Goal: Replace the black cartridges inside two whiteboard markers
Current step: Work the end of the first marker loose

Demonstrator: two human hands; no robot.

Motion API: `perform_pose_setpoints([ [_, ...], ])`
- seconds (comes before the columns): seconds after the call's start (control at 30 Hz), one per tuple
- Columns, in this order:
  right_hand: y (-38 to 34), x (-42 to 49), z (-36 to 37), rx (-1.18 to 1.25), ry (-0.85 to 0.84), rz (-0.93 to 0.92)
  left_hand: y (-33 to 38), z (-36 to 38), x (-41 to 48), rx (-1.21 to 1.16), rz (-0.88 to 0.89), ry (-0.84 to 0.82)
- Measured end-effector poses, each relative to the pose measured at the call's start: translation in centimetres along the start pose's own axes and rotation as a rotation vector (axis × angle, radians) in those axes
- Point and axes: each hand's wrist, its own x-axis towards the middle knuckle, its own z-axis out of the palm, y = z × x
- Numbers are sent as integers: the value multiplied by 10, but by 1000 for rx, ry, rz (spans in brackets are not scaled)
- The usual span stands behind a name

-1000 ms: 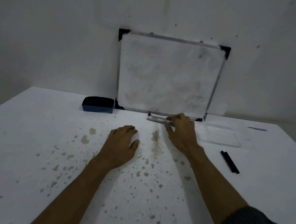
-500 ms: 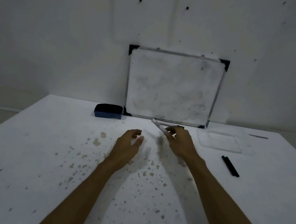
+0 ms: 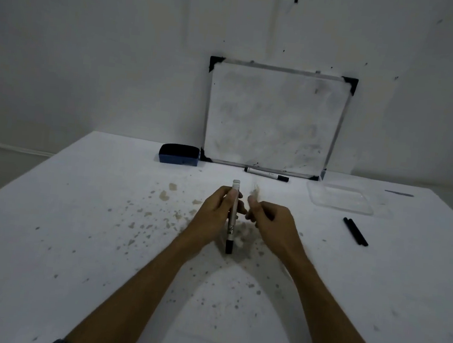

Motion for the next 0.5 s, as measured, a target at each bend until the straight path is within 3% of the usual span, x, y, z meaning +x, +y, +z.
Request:
perform_pose_setpoints([
  [0.07, 9, 4, 0, 20, 105, 23, -1, -1, -2, 15, -11, -29],
  [0.13, 16, 7, 1, 44, 128, 16, -2, -4, -5, 192, 27, -81],
  [0.3, 28, 11, 6, 13, 123, -39, -18, -13, -2, 873, 458, -14],
  [0.37, 32, 11, 6, -43, 105, -47, -21, -13, 0, 950, 555, 21],
  [0.5, 37, 10, 6, -139, 51, -26, -24, -1, 0, 874, 641, 8],
])
